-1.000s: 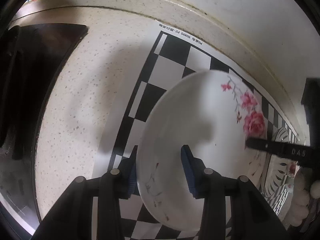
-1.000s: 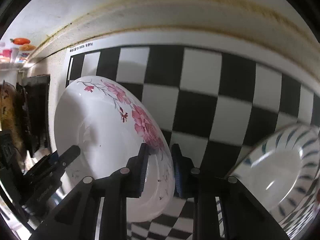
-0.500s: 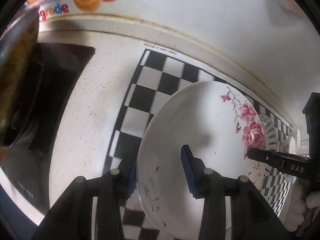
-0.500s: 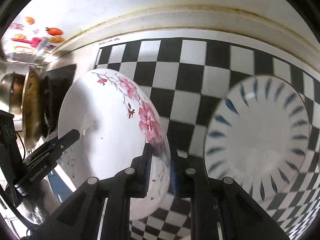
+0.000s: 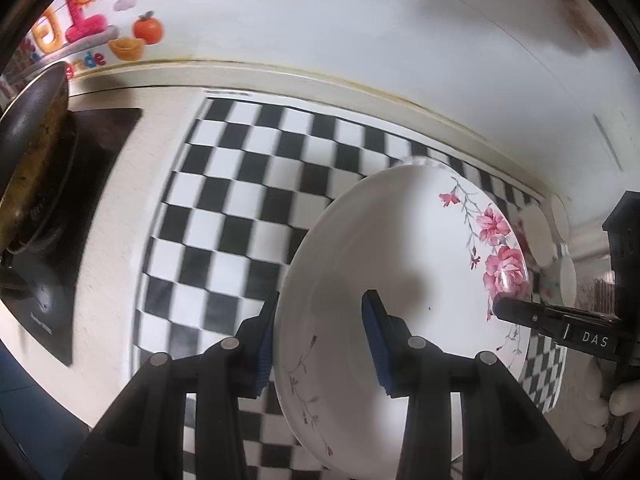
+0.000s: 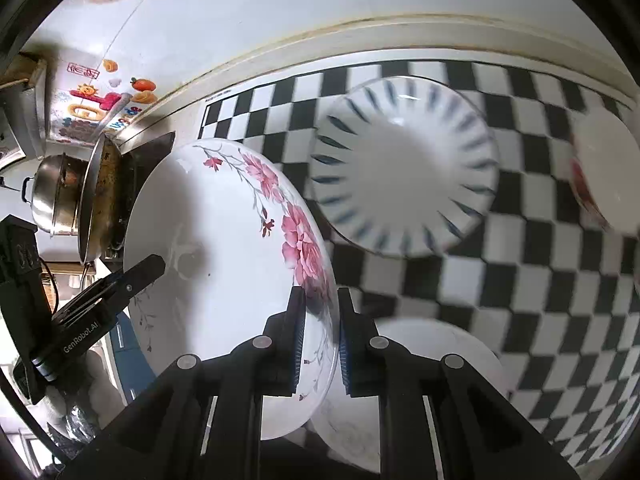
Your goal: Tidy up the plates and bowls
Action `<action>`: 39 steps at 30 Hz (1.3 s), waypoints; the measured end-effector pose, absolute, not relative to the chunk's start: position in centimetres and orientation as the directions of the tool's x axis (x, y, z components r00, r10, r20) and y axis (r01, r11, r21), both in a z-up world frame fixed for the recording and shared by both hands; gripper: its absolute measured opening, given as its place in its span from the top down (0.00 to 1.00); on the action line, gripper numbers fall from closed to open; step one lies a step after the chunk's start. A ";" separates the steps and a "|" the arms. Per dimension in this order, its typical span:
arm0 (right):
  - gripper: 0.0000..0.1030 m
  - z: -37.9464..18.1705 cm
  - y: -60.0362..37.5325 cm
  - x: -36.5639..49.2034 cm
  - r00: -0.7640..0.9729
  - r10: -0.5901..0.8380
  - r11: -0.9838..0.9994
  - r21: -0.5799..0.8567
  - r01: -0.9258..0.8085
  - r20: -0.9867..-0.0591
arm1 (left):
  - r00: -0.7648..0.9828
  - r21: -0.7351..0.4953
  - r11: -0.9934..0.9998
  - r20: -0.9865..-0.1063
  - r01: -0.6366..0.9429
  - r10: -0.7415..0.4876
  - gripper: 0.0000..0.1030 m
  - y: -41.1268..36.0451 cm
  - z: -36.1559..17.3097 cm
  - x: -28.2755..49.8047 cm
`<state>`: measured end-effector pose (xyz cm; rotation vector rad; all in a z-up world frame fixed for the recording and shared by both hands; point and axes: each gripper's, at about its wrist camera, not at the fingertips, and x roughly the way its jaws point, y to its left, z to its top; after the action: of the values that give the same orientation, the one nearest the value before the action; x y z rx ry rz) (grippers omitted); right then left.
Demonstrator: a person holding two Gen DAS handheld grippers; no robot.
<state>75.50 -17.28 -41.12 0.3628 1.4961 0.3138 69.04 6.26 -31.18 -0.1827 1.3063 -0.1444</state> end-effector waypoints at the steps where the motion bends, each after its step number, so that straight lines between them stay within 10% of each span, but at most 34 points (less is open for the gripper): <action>1: 0.84 -41.1 -18.1 74.9 0.058 0.420 0.906 0.422 0.028 -0.906 | 0.251 -0.214 0.977 -0.945 0.017 -0.211 0.64 5.2 -31.2 68.6; 39: 0.84 -49.9 -29.7 62.1 -0.058 0.334 0.939 0.327 0.108 -0.941 | 0.000 -0.049 0.982 -0.999 0.184 -0.050 0.64 -7.9 -41.6 62.3</action>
<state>62.11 -29.71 -49.87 0.3454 1.6291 0.1905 62.29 -7.94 -41.63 0.1061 1.5608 -0.1838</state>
